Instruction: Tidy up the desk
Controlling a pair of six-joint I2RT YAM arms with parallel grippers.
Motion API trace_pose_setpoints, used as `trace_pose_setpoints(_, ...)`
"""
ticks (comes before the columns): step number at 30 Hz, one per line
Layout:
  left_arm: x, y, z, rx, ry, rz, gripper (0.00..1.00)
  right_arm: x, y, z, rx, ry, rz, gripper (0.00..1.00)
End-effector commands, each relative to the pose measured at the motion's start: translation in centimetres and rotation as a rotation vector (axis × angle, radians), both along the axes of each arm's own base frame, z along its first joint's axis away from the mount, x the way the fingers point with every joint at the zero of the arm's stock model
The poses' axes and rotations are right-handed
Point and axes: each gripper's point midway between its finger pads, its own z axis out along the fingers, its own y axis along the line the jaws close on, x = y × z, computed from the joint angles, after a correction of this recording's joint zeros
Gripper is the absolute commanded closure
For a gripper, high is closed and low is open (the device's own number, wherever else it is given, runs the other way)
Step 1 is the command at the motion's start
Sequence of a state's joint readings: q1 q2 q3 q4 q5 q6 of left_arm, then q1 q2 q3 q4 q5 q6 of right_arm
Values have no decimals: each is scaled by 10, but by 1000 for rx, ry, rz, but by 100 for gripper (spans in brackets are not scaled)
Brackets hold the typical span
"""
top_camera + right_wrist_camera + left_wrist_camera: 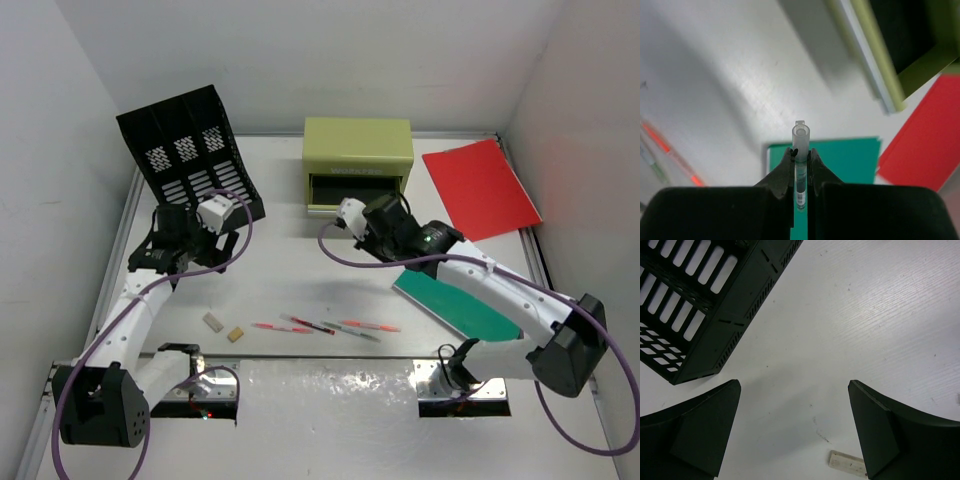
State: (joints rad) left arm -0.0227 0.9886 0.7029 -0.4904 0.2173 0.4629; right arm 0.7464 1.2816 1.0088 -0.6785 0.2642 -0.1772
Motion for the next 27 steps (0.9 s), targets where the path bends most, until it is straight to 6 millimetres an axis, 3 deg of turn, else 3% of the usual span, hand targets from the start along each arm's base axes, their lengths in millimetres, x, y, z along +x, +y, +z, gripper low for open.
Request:
trace_pose_setpoints(1, 10, 1, 12, -6, -40, 15, 12, 37, 34, 63, 37, -238, 175, 100)
trace_pose_setpoints(4, 10, 1, 10, -6, -35, 16, 12, 59, 65, 101, 63, -376, 313, 100)
trace_pose_setpoints(7, 11, 1, 7, -5, -23, 19, 12, 79, 91, 104, -21, -435, 451, 100)
trace_pose_setpoints(8, 11, 2, 6, -4, -21, 22, 12, 88, 97, 114, -41, -466, 466, 100)
trace_pose_setpoints(11, 12, 9, 3, 25, -17, 54, 12, 120, 113, 106, -194, -495, 546, 100)
trace_pose_setpoints(12, 13, 11, 2, 32, -17, 62, 12, 129, 120, 87, -235, -463, 570, 100)
trace_pose_setpoints(13, 12, 12, 2, 39, -18, 64, 12, 135, 123, 82, -261, -459, 585, 100)
trace_pose_setpoints(14, 12, 14, 1, 45, -20, 67, 12, 144, 129, 87, -270, -474, 592, 100)
trace_pose_setpoints(19, 10, 15, -2, 58, -13, 65, 12, 175, 139, 63, -291, -433, 592, 99)
trace_pose_setpoints(21, 9, 16, -3, 62, -9, 66, 12, 181, 140, 50, -288, -406, 577, 90)
trace_pose_setpoints(23, 9, 16, -4, 62, -6, 66, 12, 185, 139, 46, -276, -397, 545, 74)
trace_pose_setpoints(25, 8, 16, -5, 62, -2, 59, 12, 189, 138, 48, -259, -407, 514, 62)
trace_pose_setpoints(27, 7, 15, -8, 60, 5, 55, 12, 189, 136, 52, -247, -412, 488, 56)
